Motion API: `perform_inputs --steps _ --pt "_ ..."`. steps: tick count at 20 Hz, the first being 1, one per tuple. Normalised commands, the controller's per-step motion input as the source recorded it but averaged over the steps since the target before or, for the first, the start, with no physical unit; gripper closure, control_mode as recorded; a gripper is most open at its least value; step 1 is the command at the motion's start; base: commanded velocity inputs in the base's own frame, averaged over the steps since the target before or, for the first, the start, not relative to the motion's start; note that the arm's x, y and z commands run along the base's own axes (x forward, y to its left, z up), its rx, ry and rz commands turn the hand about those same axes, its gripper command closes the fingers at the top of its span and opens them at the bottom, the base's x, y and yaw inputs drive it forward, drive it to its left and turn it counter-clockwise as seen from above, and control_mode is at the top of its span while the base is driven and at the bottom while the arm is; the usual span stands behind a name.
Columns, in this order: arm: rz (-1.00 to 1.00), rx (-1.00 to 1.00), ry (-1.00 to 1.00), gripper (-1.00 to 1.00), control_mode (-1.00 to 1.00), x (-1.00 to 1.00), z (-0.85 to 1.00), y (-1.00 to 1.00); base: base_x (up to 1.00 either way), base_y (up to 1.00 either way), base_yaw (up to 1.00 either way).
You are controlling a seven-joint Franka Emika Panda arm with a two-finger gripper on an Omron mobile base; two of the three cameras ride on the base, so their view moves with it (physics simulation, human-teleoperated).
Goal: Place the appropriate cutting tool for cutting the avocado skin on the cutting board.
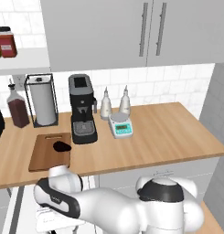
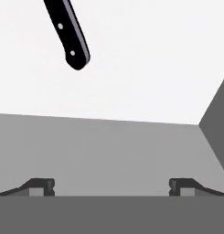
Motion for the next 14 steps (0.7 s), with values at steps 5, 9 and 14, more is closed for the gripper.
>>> perform_inputs --steps 5,9,14 --pt "0.04 -0.03 -0.14 -1.0 -1.0 0.16 0.0 0.28 0.0 0.0 0.0" --pt "0.06 -0.05 -0.01 -1.0 -1.0 0.23 0.0 0.4 0.0 0.0 0.0" --pt "0.03 -0.05 0.0 -1.0 -1.0 0.09 -0.03 0.33 0.0 0.0 0.0"
